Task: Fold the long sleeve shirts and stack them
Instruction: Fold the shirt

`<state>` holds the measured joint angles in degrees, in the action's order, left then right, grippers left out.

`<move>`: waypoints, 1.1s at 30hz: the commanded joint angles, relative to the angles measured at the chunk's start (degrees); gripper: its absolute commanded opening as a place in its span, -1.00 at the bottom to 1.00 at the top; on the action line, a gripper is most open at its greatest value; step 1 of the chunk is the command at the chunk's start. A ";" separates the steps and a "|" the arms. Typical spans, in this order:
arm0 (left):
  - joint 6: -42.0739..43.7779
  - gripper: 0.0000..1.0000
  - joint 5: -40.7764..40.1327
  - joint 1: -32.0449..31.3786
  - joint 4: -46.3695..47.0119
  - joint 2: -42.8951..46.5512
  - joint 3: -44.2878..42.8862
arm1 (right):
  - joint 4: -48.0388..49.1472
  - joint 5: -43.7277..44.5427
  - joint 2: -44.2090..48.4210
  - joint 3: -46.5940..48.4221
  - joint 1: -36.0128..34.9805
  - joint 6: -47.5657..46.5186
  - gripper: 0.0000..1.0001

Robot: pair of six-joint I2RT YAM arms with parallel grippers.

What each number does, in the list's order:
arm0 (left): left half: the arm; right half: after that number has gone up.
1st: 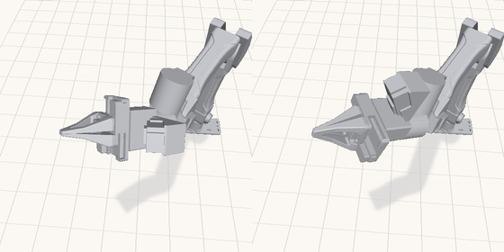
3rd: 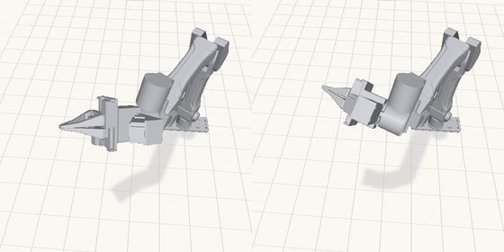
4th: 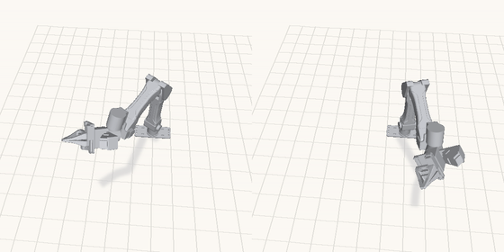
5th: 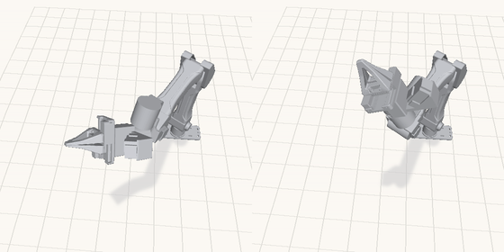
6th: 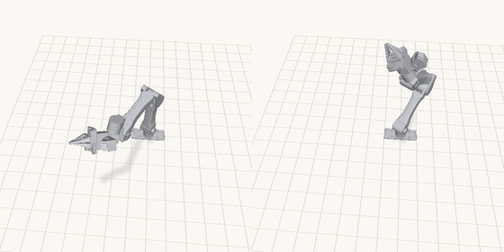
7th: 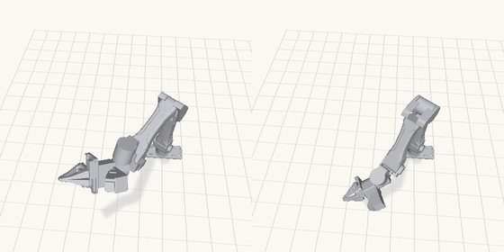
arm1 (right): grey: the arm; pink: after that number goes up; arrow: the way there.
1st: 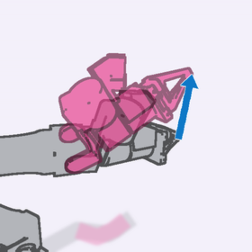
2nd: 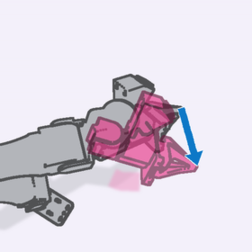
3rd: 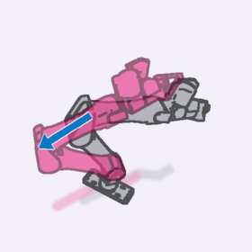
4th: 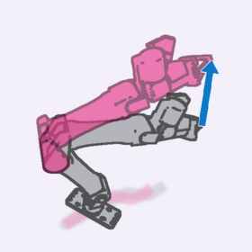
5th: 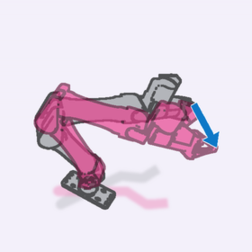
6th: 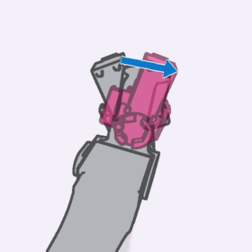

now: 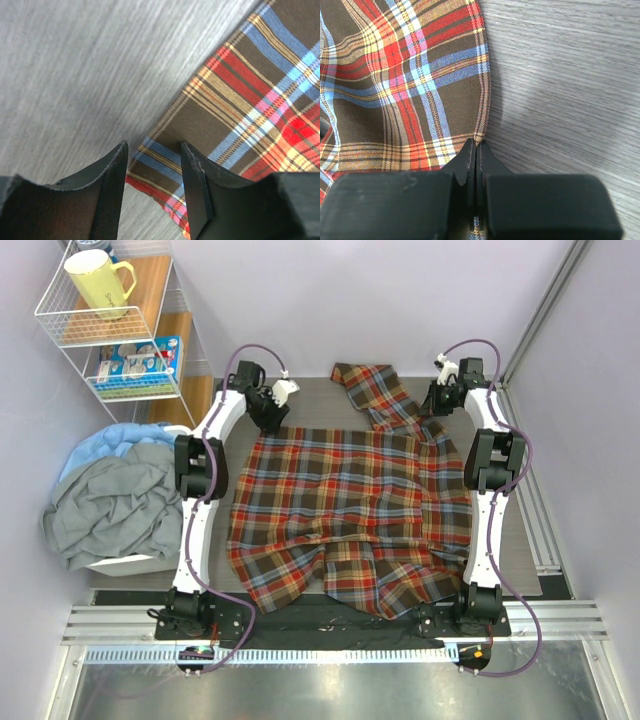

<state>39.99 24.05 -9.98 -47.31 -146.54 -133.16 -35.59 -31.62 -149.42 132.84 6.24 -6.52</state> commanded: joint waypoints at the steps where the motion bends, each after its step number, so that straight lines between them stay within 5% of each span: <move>1: 1.14 -0.05 1.17 0.84 3.89 1.87 -0.43 | 0.09 -0.11 3.70 1.90 0.35 -0.59 -0.98; 14: 7.65 -0.44 0.91 1.98 -6.30 0.55 -0.87 | 0.17 1.29 3.26 3.66 1.05 -0.68 -0.98; 21: 5.54 -1.00 1.17 2.42 -5.60 1.69 -0.87 | 3.51 3.22 0.19 9.18 1.05 0.81 -0.98; 27: -5.70 -1.00 -0.50 3.82 5.46 4.32 -0.78 | 10.70 5.68 1.15 11.48 1.05 2.39 -0.98; 33: -8.08 -1.00 -0.67 4.00 11.00 6.79 -1.05 | 17.74 7.35 3.61 12.80 1.05 3.97 -0.98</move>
<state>35.27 24.47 -7.07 -42.92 -146.23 -133.16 -26.98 -26.98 -150.04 141.99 6.96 -4.08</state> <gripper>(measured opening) 0.003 0.025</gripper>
